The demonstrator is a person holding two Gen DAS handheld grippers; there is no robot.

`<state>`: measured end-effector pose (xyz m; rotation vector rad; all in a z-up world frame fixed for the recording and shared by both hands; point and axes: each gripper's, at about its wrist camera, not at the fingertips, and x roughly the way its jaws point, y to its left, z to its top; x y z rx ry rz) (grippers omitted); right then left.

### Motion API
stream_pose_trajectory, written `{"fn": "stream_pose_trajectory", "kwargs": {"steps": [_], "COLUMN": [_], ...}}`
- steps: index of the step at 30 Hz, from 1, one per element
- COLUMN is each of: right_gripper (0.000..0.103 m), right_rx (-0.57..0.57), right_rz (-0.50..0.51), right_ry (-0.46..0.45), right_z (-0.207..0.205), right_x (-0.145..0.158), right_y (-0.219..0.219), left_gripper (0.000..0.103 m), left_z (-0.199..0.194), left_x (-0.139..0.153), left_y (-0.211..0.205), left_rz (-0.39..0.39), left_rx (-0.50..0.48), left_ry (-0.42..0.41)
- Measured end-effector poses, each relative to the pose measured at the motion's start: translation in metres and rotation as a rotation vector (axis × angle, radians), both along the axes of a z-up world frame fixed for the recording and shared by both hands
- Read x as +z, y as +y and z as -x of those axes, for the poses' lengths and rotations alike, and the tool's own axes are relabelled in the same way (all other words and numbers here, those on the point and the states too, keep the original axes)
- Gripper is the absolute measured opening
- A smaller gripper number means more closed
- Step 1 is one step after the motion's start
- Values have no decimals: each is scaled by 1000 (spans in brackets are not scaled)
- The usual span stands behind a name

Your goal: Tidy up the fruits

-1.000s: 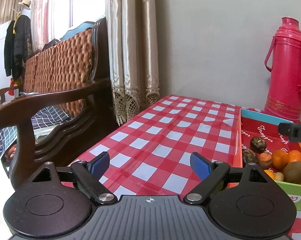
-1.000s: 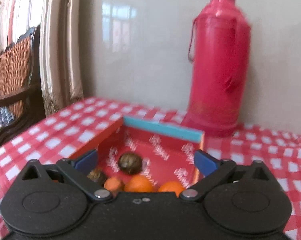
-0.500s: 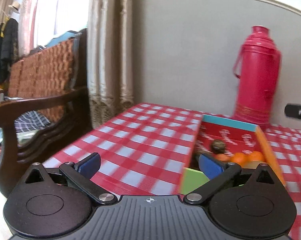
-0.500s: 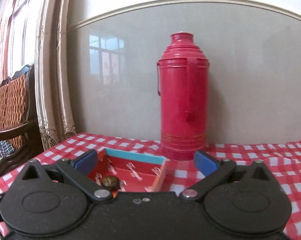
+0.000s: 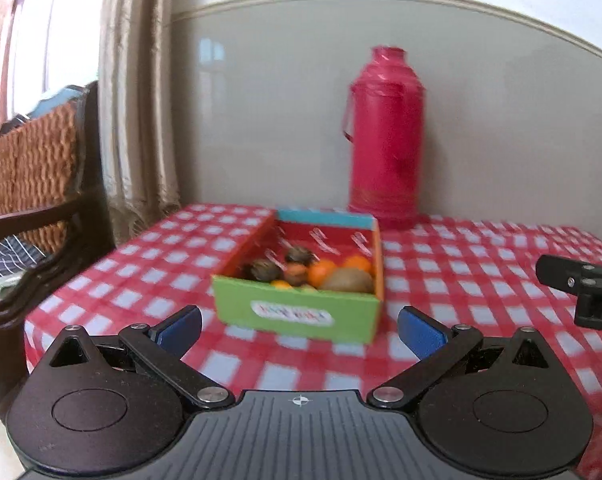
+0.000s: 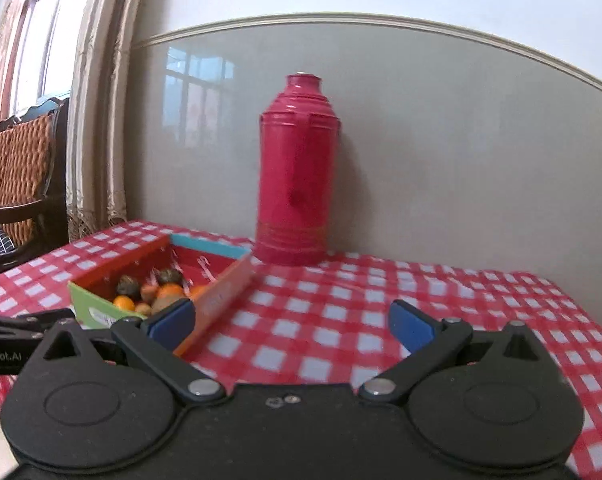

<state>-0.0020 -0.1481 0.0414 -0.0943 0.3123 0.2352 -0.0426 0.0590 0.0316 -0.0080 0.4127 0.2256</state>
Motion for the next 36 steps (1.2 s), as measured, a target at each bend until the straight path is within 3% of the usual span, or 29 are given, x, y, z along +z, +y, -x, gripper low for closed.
{"fn": "stream_pose_trajectory", "kwargs": {"steps": [13,20,36], "right_gripper": [97,97,97], "right_rx": [-73,-61,-49], "right_rz": [-31,11,6], "right_ry": [34,10,20], "right_z": [-2,3,-2], "right_x": [-12,-14,-13], "right_y": [-23,-15,-15], "left_gripper": [103,103,103], "left_z": [1,3,3], "left_x": [-6,-7,-8], "left_y": [-25,-19,-15], "left_rz": [-46,-17,1], "left_rx": [19,14,20], "left_ry": [-11,-19,-35]}}
